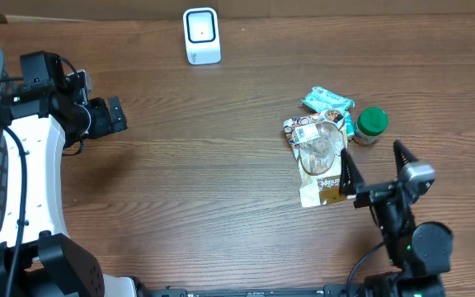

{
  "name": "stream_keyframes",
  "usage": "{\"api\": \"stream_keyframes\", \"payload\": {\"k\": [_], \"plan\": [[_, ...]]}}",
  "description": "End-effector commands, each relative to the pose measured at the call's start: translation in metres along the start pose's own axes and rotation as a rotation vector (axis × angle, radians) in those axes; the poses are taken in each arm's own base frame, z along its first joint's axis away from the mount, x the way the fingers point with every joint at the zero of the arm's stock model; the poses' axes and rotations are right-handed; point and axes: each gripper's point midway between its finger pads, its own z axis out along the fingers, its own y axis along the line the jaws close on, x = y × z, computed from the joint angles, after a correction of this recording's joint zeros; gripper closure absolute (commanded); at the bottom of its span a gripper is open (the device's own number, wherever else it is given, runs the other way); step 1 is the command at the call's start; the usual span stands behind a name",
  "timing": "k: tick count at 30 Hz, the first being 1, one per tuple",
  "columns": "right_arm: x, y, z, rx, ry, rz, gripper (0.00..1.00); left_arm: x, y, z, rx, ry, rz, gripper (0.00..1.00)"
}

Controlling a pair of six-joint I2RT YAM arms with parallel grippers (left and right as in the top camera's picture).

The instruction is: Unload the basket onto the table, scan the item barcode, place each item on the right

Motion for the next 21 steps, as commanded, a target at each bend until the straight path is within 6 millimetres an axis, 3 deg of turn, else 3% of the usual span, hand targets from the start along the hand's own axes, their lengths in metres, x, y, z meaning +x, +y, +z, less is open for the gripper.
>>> {"api": "stream_keyframes", "payload": {"k": [1, 11, 16, 21], "plan": [[0.016, 0.000, -0.004, -0.015, -0.015, -0.001, 0.00, -0.001, 0.000, 0.000, 0.002, -0.001, 0.004, 0.01], [0.054, -0.004, -0.010, -0.016, -0.008, -0.001, 0.00, -0.001, 0.000, 0.000, 0.001, -0.001, 0.004, 0.01], [0.078, -0.005, -0.014, -0.015, 0.081, 0.012, 0.00, -0.001, 0.000, 0.000, 0.001, -0.001, 0.004, 0.00], [0.078, -0.005, -0.014, -0.015, 0.081, 0.012, 0.00, -0.001, 0.000, 0.000, 0.002, -0.001, 0.004, 0.00]]}}
